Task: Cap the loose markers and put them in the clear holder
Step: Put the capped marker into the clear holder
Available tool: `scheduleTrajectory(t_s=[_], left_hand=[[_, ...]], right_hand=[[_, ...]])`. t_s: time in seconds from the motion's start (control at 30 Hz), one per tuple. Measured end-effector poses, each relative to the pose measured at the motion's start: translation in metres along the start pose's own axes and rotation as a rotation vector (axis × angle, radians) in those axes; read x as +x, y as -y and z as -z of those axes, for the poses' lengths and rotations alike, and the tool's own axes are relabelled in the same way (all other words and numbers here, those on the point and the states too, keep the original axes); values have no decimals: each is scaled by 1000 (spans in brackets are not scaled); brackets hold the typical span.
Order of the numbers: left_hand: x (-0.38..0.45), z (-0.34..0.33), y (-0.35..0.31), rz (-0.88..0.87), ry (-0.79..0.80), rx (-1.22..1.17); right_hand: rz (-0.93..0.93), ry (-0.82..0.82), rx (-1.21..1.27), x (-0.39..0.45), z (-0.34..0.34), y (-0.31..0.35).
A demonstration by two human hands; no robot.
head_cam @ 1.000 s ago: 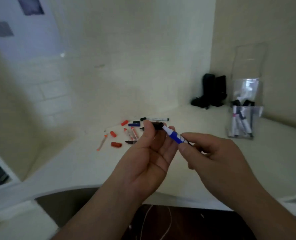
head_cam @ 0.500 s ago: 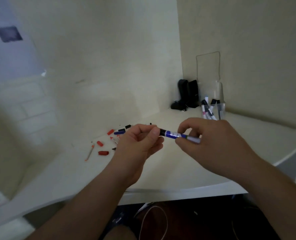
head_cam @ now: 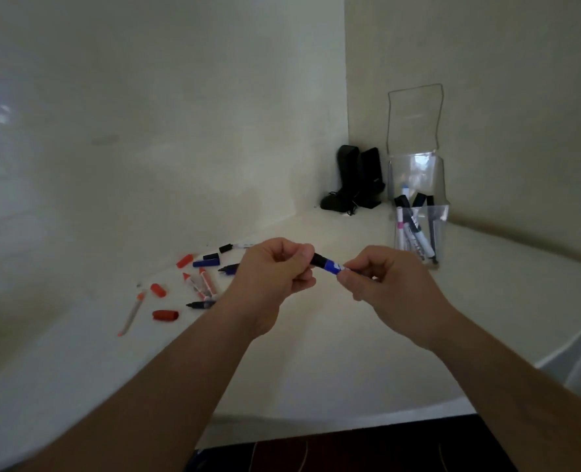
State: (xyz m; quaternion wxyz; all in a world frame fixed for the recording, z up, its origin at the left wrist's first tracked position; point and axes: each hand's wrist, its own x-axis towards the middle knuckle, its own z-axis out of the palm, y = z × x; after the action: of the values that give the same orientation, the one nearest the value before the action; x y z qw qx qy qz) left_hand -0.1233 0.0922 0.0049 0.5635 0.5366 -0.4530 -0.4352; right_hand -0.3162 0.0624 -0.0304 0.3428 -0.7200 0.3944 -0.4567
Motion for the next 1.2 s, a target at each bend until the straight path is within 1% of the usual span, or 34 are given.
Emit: scheduleTrajectory(t_s=[0.07, 0.13, 0.2, 0.27, 0.33, 0.37, 0.4, 0.47, 0.53, 0.57, 0.6, 0.67, 0.73, 0.83, 0.9, 1.0, 1.07, 1.2], left_hand=[[19, -4, 5, -14, 44, 71], [33, -12, 13, -22, 77, 106], [43, -27, 24, -22, 88, 68], [50, -49, 30, -22, 92, -45], [57, -72, 26, 2, 89, -232], [60, -81, 21, 26, 89, -317], [64, -90, 16, 47, 93, -371], [72, -103, 13, 68, 114, -371], [77, -113, 17, 62, 116, -240], [79, -117, 21, 45, 116, -154], [80, -121, 24, 14, 121, -75], [80, -126, 28, -59, 134, 91], [82, -129, 32, -111, 162, 233], [81, -130, 39, -179, 257, 338], [82, -132, 41, -232, 280, 364], [83, -133, 41, -280, 280, 387], [87, -131, 44, -263, 284, 396], [89, -107, 46, -237, 359, 447]], right_hand=[[-21, 6, -42, 2, -1, -13], [-34, 46, -197, 5, 3, -23], [-25, 34, -355, 11, 10, -26], [26, -41, -491, 19, 23, -24], [83, -82, -611, 30, 41, -17], [84, -114, -631, 38, 54, -14], [63, -178, -602, 48, 68, -11], [31, -413, -416, 68, 97, -1], [33, -625, -207, 88, 117, 9], [42, -679, -167, 97, 121, 10], [50, -694, -166, 105, 122, 11], [40, -655, -236, 116, 117, 6], [7, -570, -357, 122, 110, -10], [-59, -441, -708, 121, 97, -43], [-62, -428, -841, 118, 93, -56], [-99, -395, -882, 120, 93, -64], [-105, -342, -834, 118, 94, -67], [-81, -323, -760, 112, 88, -69]])
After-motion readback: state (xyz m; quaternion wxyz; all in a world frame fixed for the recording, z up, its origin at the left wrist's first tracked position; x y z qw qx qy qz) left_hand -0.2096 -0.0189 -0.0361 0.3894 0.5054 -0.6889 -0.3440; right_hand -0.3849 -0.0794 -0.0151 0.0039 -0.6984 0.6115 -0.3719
